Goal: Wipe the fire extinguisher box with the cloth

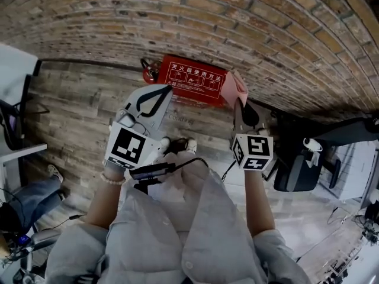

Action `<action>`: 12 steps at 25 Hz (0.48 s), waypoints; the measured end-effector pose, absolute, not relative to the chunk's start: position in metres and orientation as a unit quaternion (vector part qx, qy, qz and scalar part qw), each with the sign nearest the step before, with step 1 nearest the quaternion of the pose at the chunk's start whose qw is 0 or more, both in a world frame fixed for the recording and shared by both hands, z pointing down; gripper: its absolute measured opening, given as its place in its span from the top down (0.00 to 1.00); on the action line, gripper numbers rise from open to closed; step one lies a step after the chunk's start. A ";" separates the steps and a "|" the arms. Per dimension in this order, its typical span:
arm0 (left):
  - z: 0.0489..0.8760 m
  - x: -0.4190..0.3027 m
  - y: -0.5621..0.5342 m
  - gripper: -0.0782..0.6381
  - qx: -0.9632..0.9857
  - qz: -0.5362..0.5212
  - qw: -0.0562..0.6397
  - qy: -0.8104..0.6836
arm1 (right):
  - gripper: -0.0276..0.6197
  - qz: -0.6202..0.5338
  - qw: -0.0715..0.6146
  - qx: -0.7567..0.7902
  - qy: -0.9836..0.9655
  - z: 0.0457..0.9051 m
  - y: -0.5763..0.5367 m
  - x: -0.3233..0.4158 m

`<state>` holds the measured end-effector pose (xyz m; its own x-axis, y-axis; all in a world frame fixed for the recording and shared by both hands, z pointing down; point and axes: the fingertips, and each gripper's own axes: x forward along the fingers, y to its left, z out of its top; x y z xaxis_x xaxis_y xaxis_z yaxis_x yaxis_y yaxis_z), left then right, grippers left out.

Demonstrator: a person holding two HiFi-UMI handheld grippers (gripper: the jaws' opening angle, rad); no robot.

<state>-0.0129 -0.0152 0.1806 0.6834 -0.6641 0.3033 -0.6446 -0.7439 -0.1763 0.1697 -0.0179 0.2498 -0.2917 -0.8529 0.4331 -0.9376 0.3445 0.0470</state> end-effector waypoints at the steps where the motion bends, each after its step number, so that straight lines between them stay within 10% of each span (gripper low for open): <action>1: 0.177 -0.013 -0.013 0.90 -0.918 -0.176 0.031 0.355 | 0.92 0.103 0.193 0.562 -0.798 0.243 -0.016 0.168; 12: 0.146 -0.015 0.000 0.90 -0.921 -0.155 0.052 0.354 | 0.92 0.066 0.179 0.559 -0.807 0.196 0.000 0.155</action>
<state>-0.0147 0.0000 0.1462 0.7015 -0.6680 0.2484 -0.6355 -0.7441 -0.2062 0.1555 0.0004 0.1957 -0.3101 -0.8791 0.3621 -0.9261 0.3654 0.0941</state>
